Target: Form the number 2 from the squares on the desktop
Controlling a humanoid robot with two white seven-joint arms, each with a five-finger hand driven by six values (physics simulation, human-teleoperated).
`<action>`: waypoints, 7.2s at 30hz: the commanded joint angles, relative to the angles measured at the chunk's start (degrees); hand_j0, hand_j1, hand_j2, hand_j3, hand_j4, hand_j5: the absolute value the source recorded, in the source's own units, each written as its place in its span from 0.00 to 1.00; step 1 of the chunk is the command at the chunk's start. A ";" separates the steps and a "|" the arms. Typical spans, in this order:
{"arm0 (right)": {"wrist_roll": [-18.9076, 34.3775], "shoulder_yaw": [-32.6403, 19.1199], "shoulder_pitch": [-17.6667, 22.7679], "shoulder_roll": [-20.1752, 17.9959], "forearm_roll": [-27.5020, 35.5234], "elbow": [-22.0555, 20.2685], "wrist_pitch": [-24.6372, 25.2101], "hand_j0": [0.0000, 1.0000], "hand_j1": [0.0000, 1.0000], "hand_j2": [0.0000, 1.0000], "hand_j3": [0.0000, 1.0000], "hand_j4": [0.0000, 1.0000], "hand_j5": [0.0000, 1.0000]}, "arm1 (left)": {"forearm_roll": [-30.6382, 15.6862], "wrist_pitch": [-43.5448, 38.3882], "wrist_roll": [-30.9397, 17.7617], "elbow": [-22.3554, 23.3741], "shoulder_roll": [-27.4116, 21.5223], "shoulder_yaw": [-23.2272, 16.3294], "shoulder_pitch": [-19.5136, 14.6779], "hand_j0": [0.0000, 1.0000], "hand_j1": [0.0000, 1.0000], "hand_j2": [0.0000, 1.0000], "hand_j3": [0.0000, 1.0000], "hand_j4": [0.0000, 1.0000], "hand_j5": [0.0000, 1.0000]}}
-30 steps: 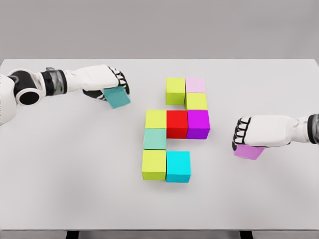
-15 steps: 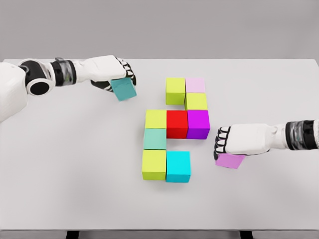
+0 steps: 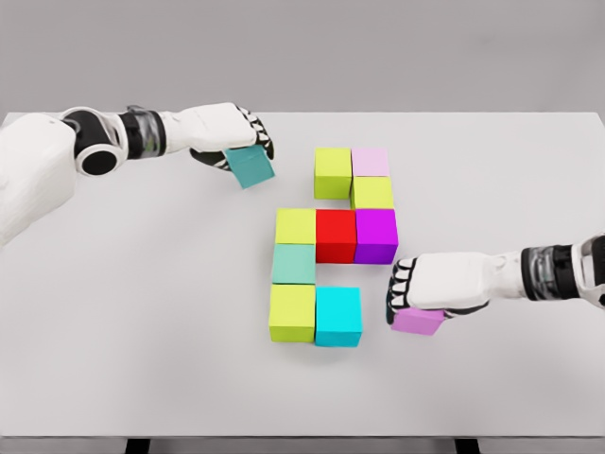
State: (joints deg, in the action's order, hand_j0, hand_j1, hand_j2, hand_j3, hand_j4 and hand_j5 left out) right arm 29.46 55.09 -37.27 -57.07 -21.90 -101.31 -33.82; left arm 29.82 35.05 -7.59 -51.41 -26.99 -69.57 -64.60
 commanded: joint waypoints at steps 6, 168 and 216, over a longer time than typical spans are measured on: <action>1.92 0.99 0.00 -0.33 0.02 -0.12 -1.18 0.76 0.76 0.76 0.76 0.76 0.76 | 0.85 -0.05 0.03 0.69 1.06 0.13 0.00 0.69 0.69 0.69 0.69 0.69 0.69; 0.42 -5.08 4.84 -6.57 7.49 0.58 -1.18 0.56 0.56 0.56 0.56 0.56 0.56 | 6.92 -0.05 -0.76 7.20 1.24 3.21 2.29 0.90 0.90 0.90 0.90 0.90 0.90; -16.19 -2.09 4.57 -11.05 5.38 4.01 -1.18 0.56 0.56 0.56 0.56 0.56 0.56 | 7.09 -0.05 -1.20 7.81 4.22 3.83 2.02 0.97 0.97 0.97 0.97 0.97 0.97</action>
State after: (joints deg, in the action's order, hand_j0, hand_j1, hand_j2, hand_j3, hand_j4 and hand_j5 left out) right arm 14.66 52.30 -32.69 -68.00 -16.51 -97.47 -35.09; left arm 37.18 35.05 -8.82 -43.77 -22.89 -66.03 -62.67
